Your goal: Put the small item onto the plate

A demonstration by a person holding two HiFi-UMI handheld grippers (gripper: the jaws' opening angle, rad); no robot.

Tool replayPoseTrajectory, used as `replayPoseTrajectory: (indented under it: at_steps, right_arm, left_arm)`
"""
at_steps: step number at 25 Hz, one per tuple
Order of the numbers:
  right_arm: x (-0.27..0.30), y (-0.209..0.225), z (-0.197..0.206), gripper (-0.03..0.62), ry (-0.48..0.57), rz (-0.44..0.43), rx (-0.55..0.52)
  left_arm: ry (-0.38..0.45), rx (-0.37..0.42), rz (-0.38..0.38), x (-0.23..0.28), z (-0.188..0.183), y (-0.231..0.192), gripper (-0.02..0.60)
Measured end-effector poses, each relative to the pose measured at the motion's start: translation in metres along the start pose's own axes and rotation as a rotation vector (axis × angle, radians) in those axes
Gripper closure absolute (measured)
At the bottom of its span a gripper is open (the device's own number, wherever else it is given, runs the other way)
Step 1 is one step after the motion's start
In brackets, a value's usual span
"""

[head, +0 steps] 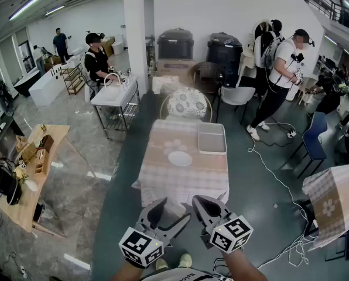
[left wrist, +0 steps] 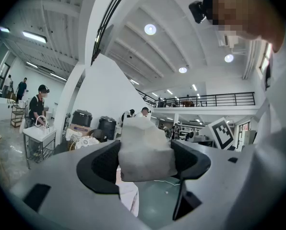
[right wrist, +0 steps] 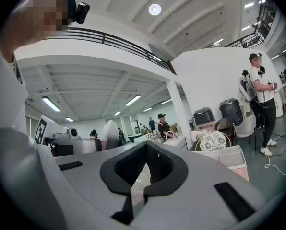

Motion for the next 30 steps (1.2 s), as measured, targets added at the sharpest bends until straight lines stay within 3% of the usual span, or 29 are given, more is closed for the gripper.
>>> replayPoseTrajectory:
  at_steps: [10, 30]
  right_arm:
    - [-0.003, -0.004, 0.001, 0.579, 0.028, -0.034, 0.045]
    - [-0.015, 0.022, -0.007, 0.579, 0.041, -0.066, 0.035]
  left_arm:
    - [-0.005, 0.011, -0.002, -0.002, 0.003, 0.003, 0.250]
    - [-0.008, 0.024, -0.057, 0.020, 0.004, 0.006, 0.250]
Point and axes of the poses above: the fingertips, and each gripper's own axes: x forward along the fingers, y to its right, z out of its underside, the point moved 2 cm from there along -x, backward along the fingers, and after that the axes turned 3 degrees about -z, right-handed, at the moved point
